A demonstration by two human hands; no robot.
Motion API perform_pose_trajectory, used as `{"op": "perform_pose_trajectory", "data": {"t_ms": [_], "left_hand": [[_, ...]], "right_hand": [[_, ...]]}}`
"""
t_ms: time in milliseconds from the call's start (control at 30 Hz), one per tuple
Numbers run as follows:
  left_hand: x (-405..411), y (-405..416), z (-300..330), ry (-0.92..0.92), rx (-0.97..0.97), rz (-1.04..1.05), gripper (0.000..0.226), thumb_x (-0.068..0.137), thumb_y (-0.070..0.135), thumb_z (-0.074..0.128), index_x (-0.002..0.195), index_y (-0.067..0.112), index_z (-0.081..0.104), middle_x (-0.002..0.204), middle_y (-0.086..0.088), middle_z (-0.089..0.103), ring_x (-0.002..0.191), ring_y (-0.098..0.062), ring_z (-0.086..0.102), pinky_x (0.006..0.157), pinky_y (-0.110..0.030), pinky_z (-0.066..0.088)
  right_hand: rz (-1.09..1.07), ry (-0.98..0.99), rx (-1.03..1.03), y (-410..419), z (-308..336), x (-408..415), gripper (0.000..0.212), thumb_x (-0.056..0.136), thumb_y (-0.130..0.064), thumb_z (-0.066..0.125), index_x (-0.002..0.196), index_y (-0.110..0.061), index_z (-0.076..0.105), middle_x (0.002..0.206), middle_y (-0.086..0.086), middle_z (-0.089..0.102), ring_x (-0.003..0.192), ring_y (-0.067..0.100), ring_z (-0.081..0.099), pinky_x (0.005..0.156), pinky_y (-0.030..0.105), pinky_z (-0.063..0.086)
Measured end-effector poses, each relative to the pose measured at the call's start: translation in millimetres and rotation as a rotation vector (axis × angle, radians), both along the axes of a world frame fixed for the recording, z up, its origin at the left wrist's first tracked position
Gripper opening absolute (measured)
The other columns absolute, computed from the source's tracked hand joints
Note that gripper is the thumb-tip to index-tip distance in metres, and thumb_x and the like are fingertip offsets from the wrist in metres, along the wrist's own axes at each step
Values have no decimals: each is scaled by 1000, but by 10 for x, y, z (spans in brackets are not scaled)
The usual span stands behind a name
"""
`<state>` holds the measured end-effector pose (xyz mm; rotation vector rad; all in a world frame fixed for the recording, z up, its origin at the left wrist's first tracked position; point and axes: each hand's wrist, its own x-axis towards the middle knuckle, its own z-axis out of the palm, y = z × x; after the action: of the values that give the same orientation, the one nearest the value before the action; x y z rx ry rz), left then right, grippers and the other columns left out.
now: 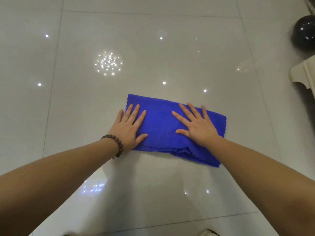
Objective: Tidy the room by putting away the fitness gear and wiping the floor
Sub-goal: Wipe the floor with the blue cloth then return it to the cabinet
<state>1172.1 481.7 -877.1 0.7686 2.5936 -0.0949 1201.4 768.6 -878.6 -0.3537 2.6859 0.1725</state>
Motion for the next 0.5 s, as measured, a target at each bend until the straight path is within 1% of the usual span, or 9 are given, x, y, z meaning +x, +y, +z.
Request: {"op": "perform_pose_trajectory", "data": {"t_ms": [67, 133, 167, 233, 300, 333, 400, 433, 500], "left_hand": [[1, 36, -60, 21, 20, 21, 82, 88, 72, 6, 149, 23, -20, 159, -8, -20, 146, -29, -18, 119, -46, -6], [15, 40, -105, 40, 31, 39, 85, 81, 73, -7, 148, 24, -23, 159, -7, -20, 146, -28, -18, 119, -47, -5], [21, 34, -129, 48, 24, 44, 84, 79, 73, -10, 146, 25, -25, 158, -7, -21, 146, -28, -19, 119, -48, -4], [31, 22, -176, 52, 22, 57, 83, 79, 72, -11, 145, 26, -28, 158, -6, -23, 145, -27, -20, 119, -49, -2], [36, 26, -190, 60, 34, 68, 82, 80, 72, -10, 146, 25, -28, 158, -6, -23, 145, -27, -21, 119, -50, -1], [40, 29, -195, 67, 41, 68, 82, 81, 72, -9, 146, 25, -27, 158, -6, -23, 145, -27, -21, 119, -50, -2], [55, 27, -195, 78, 49, 58, 82, 81, 72, -10, 146, 25, -27, 158, -7, -23, 145, -27, -21, 119, -50, -3], [58, 27, -191, 83, 44, 53, 82, 80, 71, -11, 145, 25, -28, 158, -7, -23, 145, -28, -21, 119, -50, -3], [50, 46, -191, 93, 31, 54, 81, 80, 71, -11, 144, 24, -30, 158, -7, -23, 145, -28, -21, 119, -49, -5]], "right_hand": [[-93, -12, 9, 63, 37, -87, 71, 77, -80, -6, 136, -50, -31, 156, -5, -24, 146, 23, -15, 115, 57, -7], [-254, -7, -27, 106, 94, -57, 77, 81, -78, 12, 142, -46, -22, 159, 0, -17, 147, 23, -9, 115, 55, -4], [-356, 22, -59, 133, 123, 3, 80, 83, -76, 21, 147, -41, -14, 160, 2, -10, 147, 24, -3, 115, 53, 1], [-601, 127, -115, 216, 185, 157, 88, 83, -72, 38, 152, -31, 1, 158, 10, 11, 143, 30, 16, 112, 51, 17], [-843, 153, -151, 310, 221, 251, 90, 81, -66, 54, 150, -22, 17, 145, 14, 33, 131, 33, 32, 101, 49, 32], [-917, 131, -175, 351, 228, 255, 84, 80, -62, 60, 145, -17, 28, 136, 14, 42, 124, 34, 38, 95, 48, 36], [-945, 108, -287, 410, 226, 191, 53, 83, -48, 66, 116, -9, 51, 112, 14, 57, 109, 35, 51, 79, 39, 39], [-930, 130, -363, 437, 230, 122, 38, 85, -39, 67, 101, -8, 53, 102, 14, 59, 101, 35, 55, 72, 34, 35], [-912, 220, -439, 529, 280, -91, 25, 87, -29, 66, 90, -9, 52, 98, 17, 60, 93, 32, 56, 68, 29, 29]]}}
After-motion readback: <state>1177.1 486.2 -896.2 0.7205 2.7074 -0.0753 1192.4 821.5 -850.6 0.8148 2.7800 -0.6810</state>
